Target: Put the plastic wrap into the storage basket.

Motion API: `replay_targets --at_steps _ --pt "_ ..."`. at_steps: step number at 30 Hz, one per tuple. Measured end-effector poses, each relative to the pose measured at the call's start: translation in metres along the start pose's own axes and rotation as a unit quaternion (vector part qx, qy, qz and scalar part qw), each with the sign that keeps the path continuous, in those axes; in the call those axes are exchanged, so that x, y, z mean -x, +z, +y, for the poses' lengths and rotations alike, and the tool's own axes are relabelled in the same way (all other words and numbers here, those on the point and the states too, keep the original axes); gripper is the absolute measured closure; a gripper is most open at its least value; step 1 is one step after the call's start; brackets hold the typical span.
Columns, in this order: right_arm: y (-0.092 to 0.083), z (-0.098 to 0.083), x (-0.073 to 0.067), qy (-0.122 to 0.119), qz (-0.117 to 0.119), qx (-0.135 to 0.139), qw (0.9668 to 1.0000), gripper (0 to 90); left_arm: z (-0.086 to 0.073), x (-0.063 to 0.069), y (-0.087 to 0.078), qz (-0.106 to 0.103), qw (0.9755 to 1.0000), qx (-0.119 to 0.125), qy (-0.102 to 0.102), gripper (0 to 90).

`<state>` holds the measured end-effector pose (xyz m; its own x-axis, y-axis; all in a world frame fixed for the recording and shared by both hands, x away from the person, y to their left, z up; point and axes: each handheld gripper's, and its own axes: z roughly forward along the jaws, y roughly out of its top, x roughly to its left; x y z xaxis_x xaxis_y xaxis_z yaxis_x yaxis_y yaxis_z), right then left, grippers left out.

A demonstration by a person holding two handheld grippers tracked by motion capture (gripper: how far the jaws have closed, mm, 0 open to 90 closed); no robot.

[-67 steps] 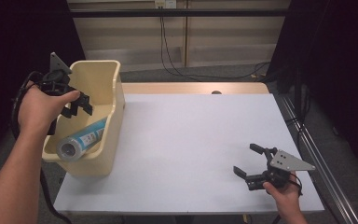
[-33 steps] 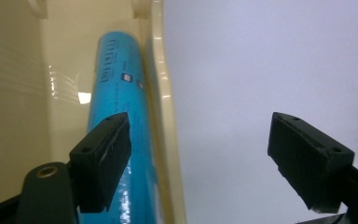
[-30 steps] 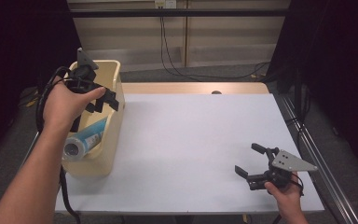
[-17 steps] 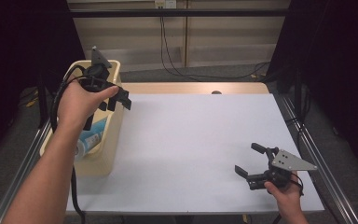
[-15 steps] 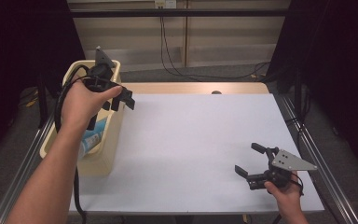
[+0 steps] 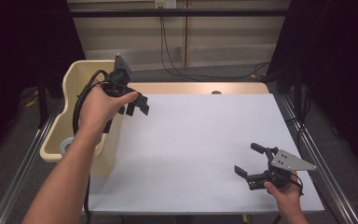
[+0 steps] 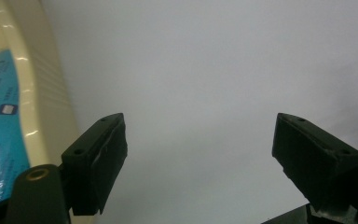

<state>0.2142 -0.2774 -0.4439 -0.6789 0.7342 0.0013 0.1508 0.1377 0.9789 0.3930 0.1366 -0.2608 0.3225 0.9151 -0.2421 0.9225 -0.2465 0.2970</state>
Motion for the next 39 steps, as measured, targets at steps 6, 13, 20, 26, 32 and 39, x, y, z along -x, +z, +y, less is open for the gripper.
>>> replay_targets --at_steps 6,13,20,26,32,39 --pt "0.0 0.0 0.0 0.0 0.001 0.0 1.0 1.3 0.0 0.008 0.016 -0.008 0.9999 -0.01 0.01 17.1" --pt "0.0 0.0 0.0 -0.002 0.001 0.001 1.0 1.3 -0.001 0.015 0.032 -0.015 0.9997 -0.013 0.015 16.8" --pt "0.0 0.0 0.0 -0.002 0.001 0.0 1.0 1.3 -0.005 0.018 0.045 -0.021 0.9993 -0.023 0.022 16.6" --pt "0.0 0.0 0.0 -0.003 0.002 -0.001 1.0 1.3 -0.008 0.02 0.06 -0.023 0.999 -0.029 0.026 16.5" --pt "0.0 0.0 0.0 -0.003 0.002 -0.002 1.0 1.3 -0.011 0.022 0.069 -0.027 0.9986 -0.035 0.03 16.5" --pt "0.0 0.0 0.0 -0.003 0.003 -0.002 1.0 1.3 -0.016 0.023 0.083 -0.027 0.998 -0.043 0.037 16.3"
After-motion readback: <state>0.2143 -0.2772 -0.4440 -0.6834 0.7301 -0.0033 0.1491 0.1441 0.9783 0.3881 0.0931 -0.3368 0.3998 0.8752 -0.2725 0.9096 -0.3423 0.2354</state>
